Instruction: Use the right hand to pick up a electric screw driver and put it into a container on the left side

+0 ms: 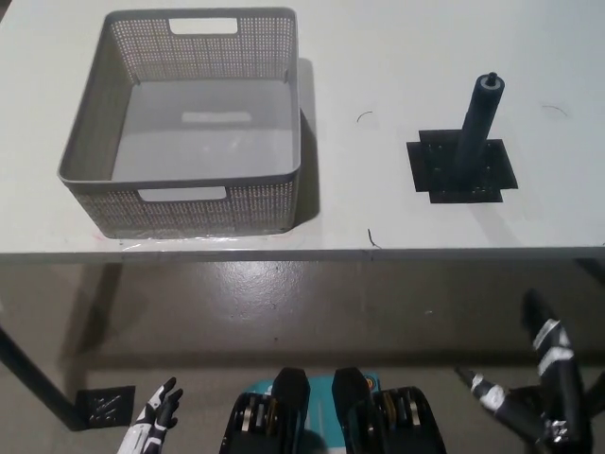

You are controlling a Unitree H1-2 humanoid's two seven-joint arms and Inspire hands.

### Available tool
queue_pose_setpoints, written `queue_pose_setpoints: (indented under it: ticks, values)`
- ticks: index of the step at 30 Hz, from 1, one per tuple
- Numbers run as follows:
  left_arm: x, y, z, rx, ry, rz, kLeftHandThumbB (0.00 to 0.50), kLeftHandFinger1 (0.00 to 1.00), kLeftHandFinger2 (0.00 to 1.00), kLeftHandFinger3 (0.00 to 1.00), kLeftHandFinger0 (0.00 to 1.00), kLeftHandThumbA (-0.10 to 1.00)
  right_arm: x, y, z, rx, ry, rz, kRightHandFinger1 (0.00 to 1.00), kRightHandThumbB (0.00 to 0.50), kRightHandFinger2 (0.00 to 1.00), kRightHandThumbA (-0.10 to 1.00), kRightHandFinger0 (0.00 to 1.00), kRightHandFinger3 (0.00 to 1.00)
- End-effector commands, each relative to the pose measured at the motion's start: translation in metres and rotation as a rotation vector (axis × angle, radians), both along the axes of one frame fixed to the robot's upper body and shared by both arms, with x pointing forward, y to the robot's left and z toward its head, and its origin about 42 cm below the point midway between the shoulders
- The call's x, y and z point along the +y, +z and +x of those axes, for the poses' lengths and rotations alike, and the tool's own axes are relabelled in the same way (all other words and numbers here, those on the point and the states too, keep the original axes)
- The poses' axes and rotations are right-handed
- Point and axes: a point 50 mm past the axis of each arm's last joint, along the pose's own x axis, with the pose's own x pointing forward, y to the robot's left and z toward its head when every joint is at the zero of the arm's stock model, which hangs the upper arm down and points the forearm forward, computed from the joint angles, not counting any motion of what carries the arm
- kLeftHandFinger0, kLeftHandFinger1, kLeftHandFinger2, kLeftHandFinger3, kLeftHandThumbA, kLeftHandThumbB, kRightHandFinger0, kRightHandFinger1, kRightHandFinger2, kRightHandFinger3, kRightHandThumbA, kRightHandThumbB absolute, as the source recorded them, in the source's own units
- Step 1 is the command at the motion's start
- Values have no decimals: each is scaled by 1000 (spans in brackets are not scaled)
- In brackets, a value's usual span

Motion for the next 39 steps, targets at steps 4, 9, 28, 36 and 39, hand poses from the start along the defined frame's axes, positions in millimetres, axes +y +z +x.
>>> queue_pose_setpoints:
  ticks: [4, 9, 28, 36, 39]
  values:
    - [1, 10, 1, -72, -31, 11, 75, 1000, 1000, 1000, 1000, 1000, -8, 76, 37, -241, -81, -42, 1000, 310, 1000, 971, 1000, 1000]
    - [2, 8, 2, -71, -27, 5, 68, 1000, 1000, 1000, 1000, 1000, -13, 102, 68, -229, -64, 41, 1000, 294, 1000, 925, 1000, 1000]
    - [6, 3, -1, -48, -23, -27, 68, 1000, 1000, 1000, 1000, 1000, -29, 124, 208, -63, -33, 308, 1000, 276, 1000, 1000, 1000, 1000]
    - [6, 5, 0, -65, -42, -28, 105, 1000, 1000, 1000, 1000, 1000, -27, 116, 235, 60, -25, 278, 1000, 325, 1000, 966, 1000, 1000]
    - [6, 6, 0, -64, -51, -24, 112, 1000, 1000, 1000, 1000, 1000, -23, 112, 242, 79, -24, 261, 1000, 389, 1000, 887, 1000, 1000]
